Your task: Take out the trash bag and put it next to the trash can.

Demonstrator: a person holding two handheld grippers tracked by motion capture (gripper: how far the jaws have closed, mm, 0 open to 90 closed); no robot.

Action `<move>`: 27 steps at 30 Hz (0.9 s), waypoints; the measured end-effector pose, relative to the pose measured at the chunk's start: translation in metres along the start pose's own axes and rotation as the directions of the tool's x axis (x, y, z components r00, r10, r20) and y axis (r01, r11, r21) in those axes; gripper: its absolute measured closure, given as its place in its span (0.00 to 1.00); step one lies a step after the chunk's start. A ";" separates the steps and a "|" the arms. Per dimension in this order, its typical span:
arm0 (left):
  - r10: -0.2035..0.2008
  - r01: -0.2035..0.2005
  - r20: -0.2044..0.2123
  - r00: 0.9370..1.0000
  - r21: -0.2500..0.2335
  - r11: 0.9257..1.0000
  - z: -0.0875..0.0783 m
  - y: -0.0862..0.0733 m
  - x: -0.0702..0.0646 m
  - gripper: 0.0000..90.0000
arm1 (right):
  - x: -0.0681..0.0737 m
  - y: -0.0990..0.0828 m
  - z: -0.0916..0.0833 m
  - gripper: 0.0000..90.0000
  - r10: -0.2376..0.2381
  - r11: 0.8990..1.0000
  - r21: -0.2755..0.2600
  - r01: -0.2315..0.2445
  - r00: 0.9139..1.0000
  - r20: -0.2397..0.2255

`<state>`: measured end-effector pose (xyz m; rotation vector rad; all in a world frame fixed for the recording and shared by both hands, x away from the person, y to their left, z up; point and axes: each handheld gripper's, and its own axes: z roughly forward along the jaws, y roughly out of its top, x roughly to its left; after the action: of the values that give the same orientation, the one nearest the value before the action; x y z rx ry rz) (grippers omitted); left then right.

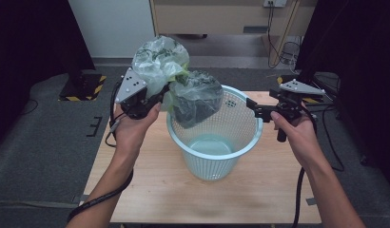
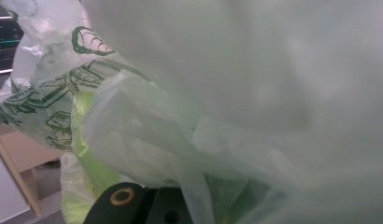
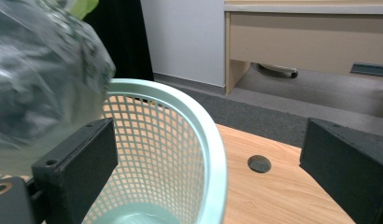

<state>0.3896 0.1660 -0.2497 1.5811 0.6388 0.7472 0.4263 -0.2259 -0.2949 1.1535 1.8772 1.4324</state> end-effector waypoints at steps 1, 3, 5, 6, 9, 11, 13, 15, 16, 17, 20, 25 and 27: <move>0.002 -0.002 -0.005 1.000 0.000 1.000 -0.002 0.000 0.001 0.97 | -0.001 0.000 -0.001 0.05 0.003 1.000 0.001 -0.003 1.000 0.003; 0.002 -0.002 -0.014 1.000 -0.002 1.000 -0.005 0.000 0.005 0.97 | -0.004 -0.001 -0.002 0.05 0.008 1.000 0.001 -0.008 1.000 0.009; -0.001 0.001 -0.024 1.000 -0.008 1.000 -0.008 0.000 0.008 0.98 | -0.008 -0.002 -0.003 0.05 0.014 1.000 0.000 -0.014 1.000 0.015; -0.006 0.006 -0.030 1.000 -0.010 1.000 -0.010 -0.001 0.011 0.98 | -0.010 -0.003 -0.004 0.05 0.014 1.000 0.000 -0.014 1.000 0.018; -0.019 0.018 -0.047 0.999 -0.015 1.000 -0.013 -0.004 0.017 0.98 | -0.014 -0.004 -0.006 0.05 0.021 1.000 0.006 -0.021 1.000 0.024; -0.027 0.026 -0.057 0.998 -0.017 1.000 -0.015 -0.006 0.021 0.97 | -0.017 -0.005 -0.008 0.05 0.023 1.000 0.006 -0.023 0.999 0.031; -0.035 0.034 -0.065 0.997 -0.019 0.999 -0.018 -0.007 0.025 0.98 | -0.019 -0.007 -0.010 0.05 0.025 1.000 0.010 -0.025 0.999 0.033; -0.041 0.040 -0.074 0.996 -0.023 0.999 -0.021 -0.008 0.029 0.98 | -0.022 -0.008 -0.011 0.05 0.029 1.000 0.011 -0.029 0.999 0.036; -0.044 0.042 -0.079 0.996 -0.024 0.999 -0.023 -0.008 0.031 0.98 | -0.023 -0.009 -0.011 0.05 0.030 0.999 0.012 -0.031 0.999 0.039; -0.044 0.042 -0.082 0.996 -0.023 0.999 -0.025 -0.008 0.033 0.98 | -0.025 -0.010 -0.012 0.05 0.034 0.999 0.011 -0.035 0.999 0.042; -0.042 0.039 -0.096 0.994 -0.025 0.999 -0.033 -0.008 0.037 0.97 | -0.028 -0.012 -0.012 0.05 0.041 0.999 0.013 -0.041 0.998 0.046; -0.040 0.036 -0.116 0.992 -0.035 0.999 -0.047 -0.008 0.045 0.97 | -0.034 -0.016 -0.013 0.05 0.060 0.998 0.010 -0.061 0.997 0.054; -0.040 0.036 -0.127 0.991 -0.036 0.999 -0.053 -0.009 0.049 0.98 | -0.037 -0.017 -0.014 0.05 0.065 0.998 0.008 -0.065 0.996 0.055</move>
<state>0.3804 0.2379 -0.2494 1.4949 0.7437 0.8308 0.4290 -0.2665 -0.3098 1.2565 1.8267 1.4129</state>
